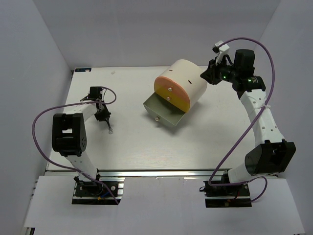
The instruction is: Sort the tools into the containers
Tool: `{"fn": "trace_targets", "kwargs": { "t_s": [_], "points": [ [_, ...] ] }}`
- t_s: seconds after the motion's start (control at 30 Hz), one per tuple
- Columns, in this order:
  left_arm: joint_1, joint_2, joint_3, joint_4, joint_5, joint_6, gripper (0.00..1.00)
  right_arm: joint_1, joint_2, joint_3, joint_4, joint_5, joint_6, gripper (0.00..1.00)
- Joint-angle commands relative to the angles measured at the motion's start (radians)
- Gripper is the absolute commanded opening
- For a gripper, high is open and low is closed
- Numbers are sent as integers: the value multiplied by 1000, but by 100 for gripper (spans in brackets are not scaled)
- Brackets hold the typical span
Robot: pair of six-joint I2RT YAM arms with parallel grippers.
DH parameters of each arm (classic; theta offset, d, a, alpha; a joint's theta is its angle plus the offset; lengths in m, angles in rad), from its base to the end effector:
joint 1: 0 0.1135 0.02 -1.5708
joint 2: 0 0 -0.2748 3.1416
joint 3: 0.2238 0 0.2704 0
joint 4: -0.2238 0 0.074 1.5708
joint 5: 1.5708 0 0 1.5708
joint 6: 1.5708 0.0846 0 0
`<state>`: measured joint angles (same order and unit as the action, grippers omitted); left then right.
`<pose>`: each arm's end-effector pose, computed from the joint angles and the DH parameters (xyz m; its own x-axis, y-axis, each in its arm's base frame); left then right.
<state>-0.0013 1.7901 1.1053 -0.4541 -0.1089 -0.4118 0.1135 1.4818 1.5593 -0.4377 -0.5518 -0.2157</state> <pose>0.3881 0.0087 0.1179 -0.8146 -0.3968 -0.4231 -0.4040 0.9115 -0.0771 0.3829 0.0883 0.4160 -0.2171 -0.2082 -0.9537 -0.6453 0.7637 -0.0198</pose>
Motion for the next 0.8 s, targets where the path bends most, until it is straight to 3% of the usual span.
{"fn": "trace_targets", "kwargs": {
  "t_s": [0.0, 0.3, 0.57, 0.63, 0.7, 0.77],
  "points": [
    [0, -116, 7, -24, 97, -41, 0, -3, -37, -5, 36, 7, 7, 19],
    [0, -238, -31, -6, 294, -149, 0, -3, -51, -44, 63, 15, 18, 20],
    [0, -278, -100, 37, 333, -185, 0, -3, -60, -70, 76, 15, 22, 20],
    [-3, -250, -104, 57, 327, -185, 15, -3, -58, -76, 77, 12, 29, 20],
    [-37, -218, -81, 54, 286, -182, 39, -3, -55, -76, 77, 9, 33, 20],
    [-64, -149, -21, 37, 259, -180, 46, -3, -54, -76, 79, 4, 38, 21]
  ]
}}
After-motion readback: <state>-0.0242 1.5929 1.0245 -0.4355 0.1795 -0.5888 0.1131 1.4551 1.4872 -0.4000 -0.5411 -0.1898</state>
